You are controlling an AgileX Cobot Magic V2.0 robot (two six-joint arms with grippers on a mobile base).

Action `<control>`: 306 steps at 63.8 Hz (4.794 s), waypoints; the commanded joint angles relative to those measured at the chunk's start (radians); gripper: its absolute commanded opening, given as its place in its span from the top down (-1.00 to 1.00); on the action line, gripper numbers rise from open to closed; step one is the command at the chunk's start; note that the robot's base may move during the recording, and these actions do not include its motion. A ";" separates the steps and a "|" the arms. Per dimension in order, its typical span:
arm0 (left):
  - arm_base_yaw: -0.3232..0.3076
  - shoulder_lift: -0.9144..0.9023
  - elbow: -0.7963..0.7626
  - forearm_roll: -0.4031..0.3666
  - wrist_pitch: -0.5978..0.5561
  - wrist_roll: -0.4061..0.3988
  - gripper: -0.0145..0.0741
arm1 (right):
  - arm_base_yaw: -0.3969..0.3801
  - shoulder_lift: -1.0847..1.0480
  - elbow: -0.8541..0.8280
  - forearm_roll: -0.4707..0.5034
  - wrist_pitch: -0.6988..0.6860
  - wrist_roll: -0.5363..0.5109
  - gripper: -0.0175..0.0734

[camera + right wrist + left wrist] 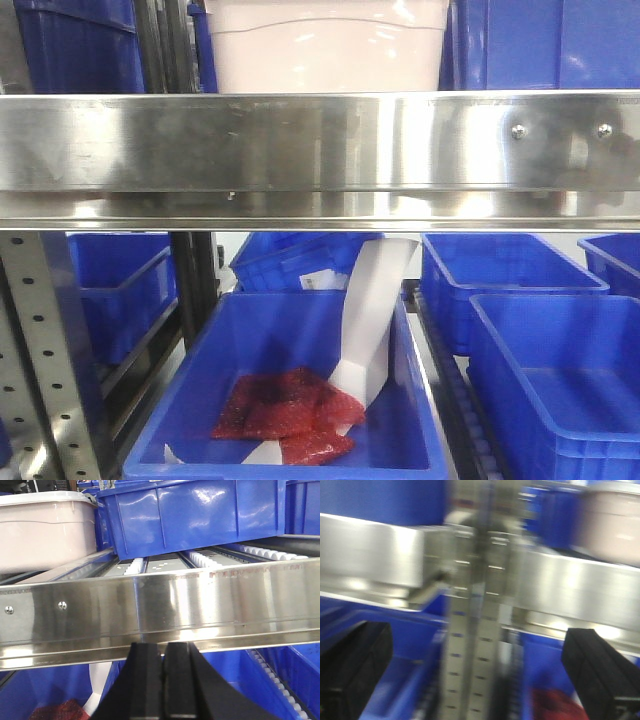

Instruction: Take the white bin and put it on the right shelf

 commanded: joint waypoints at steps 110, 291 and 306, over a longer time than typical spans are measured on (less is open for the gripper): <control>-0.139 -0.011 0.022 0.178 -0.154 -0.009 0.94 | -0.002 -0.008 -0.006 -0.001 -0.095 -0.002 0.48; -0.139 -0.011 0.022 0.176 -0.154 -0.009 0.94 | -0.002 -0.008 -0.006 -0.001 -0.095 -0.002 0.48; -0.139 -0.011 0.022 0.176 -0.154 -0.009 0.93 | -0.002 -0.008 -0.006 -0.001 -0.095 -0.002 0.48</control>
